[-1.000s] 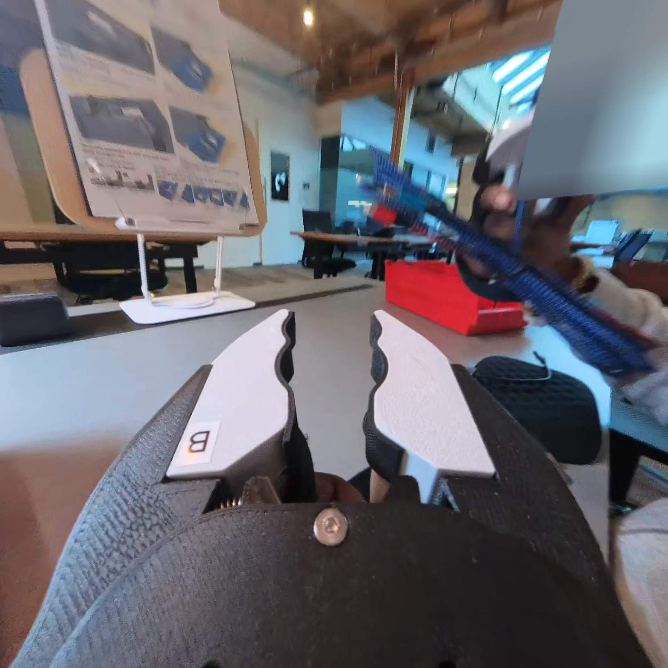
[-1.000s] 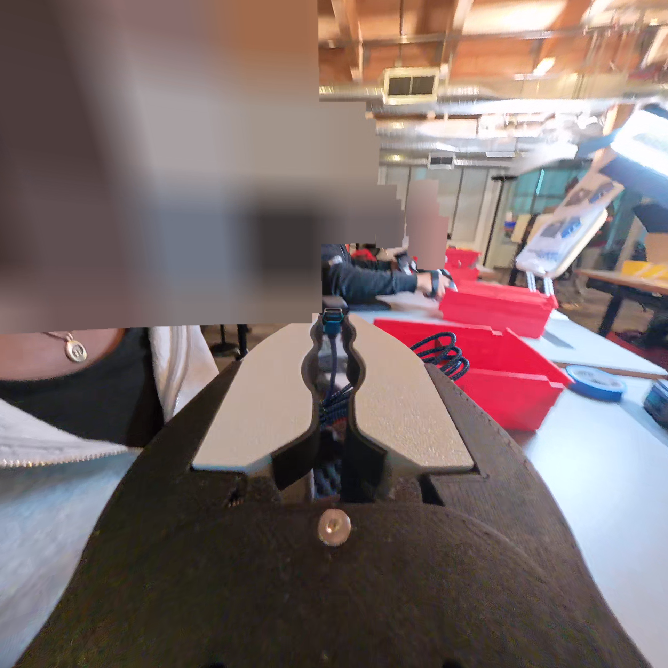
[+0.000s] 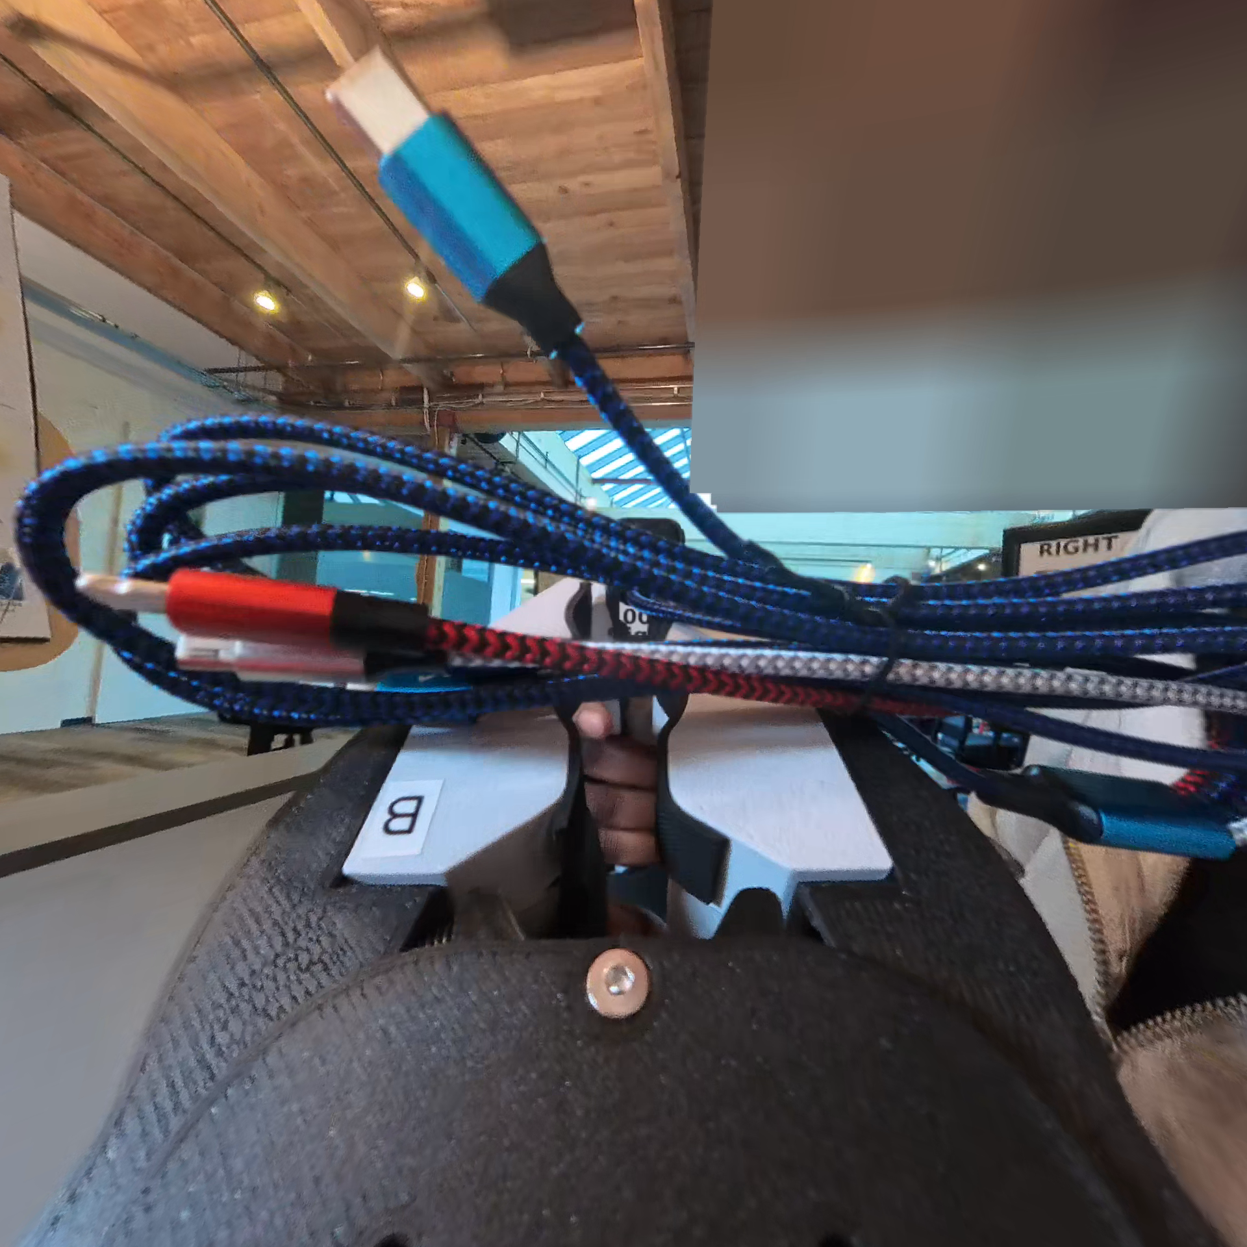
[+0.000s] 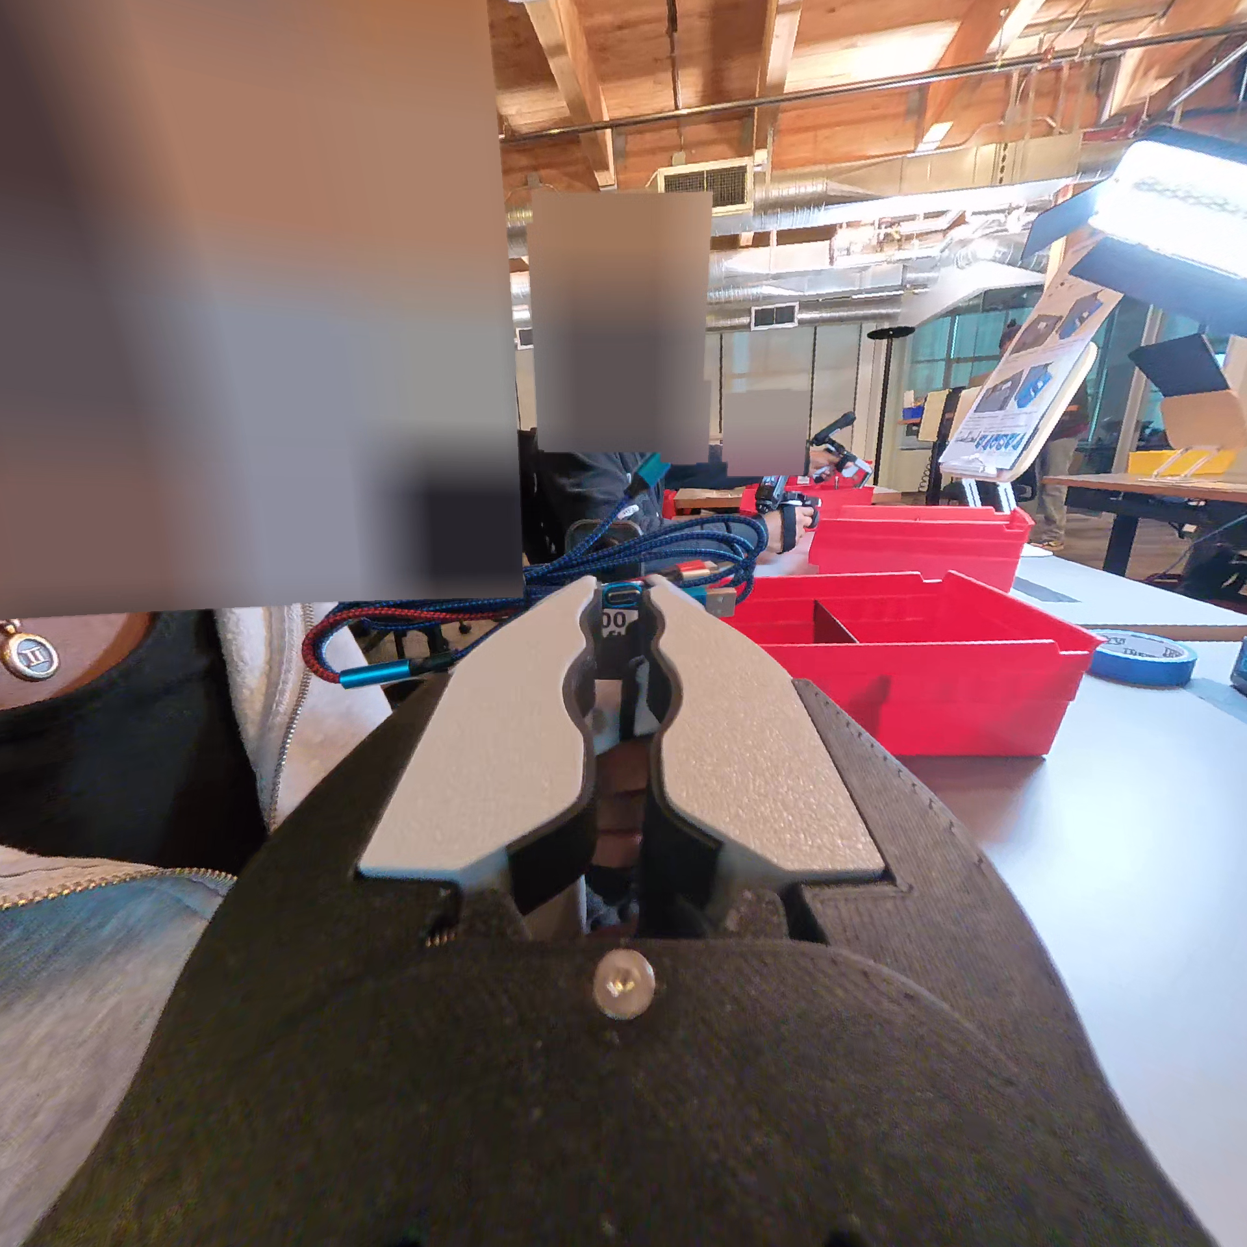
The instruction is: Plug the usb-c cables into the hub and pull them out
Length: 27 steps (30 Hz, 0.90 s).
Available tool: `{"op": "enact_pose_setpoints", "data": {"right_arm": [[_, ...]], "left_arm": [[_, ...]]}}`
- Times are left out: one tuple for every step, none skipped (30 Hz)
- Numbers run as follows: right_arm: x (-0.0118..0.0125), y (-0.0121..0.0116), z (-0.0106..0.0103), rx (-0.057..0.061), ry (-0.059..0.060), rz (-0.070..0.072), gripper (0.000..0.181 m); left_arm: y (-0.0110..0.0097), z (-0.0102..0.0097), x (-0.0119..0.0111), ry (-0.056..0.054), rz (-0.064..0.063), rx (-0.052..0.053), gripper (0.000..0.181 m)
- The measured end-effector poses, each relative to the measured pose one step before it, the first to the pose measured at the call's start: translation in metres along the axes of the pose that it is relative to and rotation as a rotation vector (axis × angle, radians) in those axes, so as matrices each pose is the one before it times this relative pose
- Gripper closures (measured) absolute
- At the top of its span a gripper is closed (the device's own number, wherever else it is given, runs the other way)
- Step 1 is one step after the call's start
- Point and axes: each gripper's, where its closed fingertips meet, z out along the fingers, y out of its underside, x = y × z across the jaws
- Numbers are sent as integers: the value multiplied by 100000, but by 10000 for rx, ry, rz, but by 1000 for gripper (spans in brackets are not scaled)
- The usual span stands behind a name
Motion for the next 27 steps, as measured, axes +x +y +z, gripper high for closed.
{"op": "enact_pose_setpoints", "data": {"right_arm": [[14,109,49,-64,4,15,172],[-50,40,41,-20,-37,33,172],[-54,35,46,-16,-32,34,172],[-34,47,47,-30,-11,47,172],[-17,54,57,-55,3,51,172],[-1,77,24,-76,17,34,172],[30,86,-1,-86,47,25,172],[32,85,-5,-81,41,53,172],[-8,82,-21,-68,7,58,172],[-11,62,-35,-36,-1,57,172],[-18,49,-38,-27,7,79,172],[-2,67,-16,-37,26,99,172],[-2,74,-25,-63,35,85,172],[19,84,-40,-89,63,31,172],[52,79,-113,-91,83,-56,171],[117,-44,-221,-25,121,-117,167],[177,-82,-295,-31,133,-155,164],[68,3,-284,-116,52,-201,164],[-94,154,-192,-222,-36,-235,164],[-253,246,-90,-285,-112,-242,163],[-193,243,21,-288,-49,-226,161],[-27,164,56,-231,66,-218,161],[41,111,52,-175,89,-196,164],[31,67,50,-114,48,-138,167],[-9,-22,39,-30,-4,-79,171],[-48,-32,-1,8,-47,-46,171],[-51,9,-31,1,-61,-32,172]], "left_arm": [[11,-110,186,114,56,-5,170],[3,-69,80,50,-16,5,171],[-9,-48,63,44,-12,13,171],[-31,-70,27,30,4,23,171],[-11,-68,27,31,-5,12,172],[14,-74,9,31,-5,-11,172],[41,-65,-12,-3,27,-28,171],[51,-51,-47,-53,77,-39,171],[67,-41,9,-36,108,-43,170],[60,-18,18,-15,112,-51,170],[63,-13,22,4,114,-59,170],[60,-23,-4,9,82,-42,170],[51,-31,18,44,-48,-34,170],[66,-31,6,68,-143,-38,172],[103,-10,-29,30,-151,-51,173],[73,-26,-4,27,-115,-13,172],[11,-45,50,70,-141,6,173],[85,-38,-16,23,-135,-54,172],[113,-36,-84,-41,-51,-73,172],[135,-30,-14,-4,9,-74,173],[173,2,-12,2,-13,-91,173],[132,31,36,20,-17,-57,172],[89,33,79,60,-26,-13,170],[67,46,63,41,-38,-9,170],[105,47,24,15,-11,-44,171],[120,40,55,22,30,-59,170],[11,10,49,23,19,-2,170]]}}
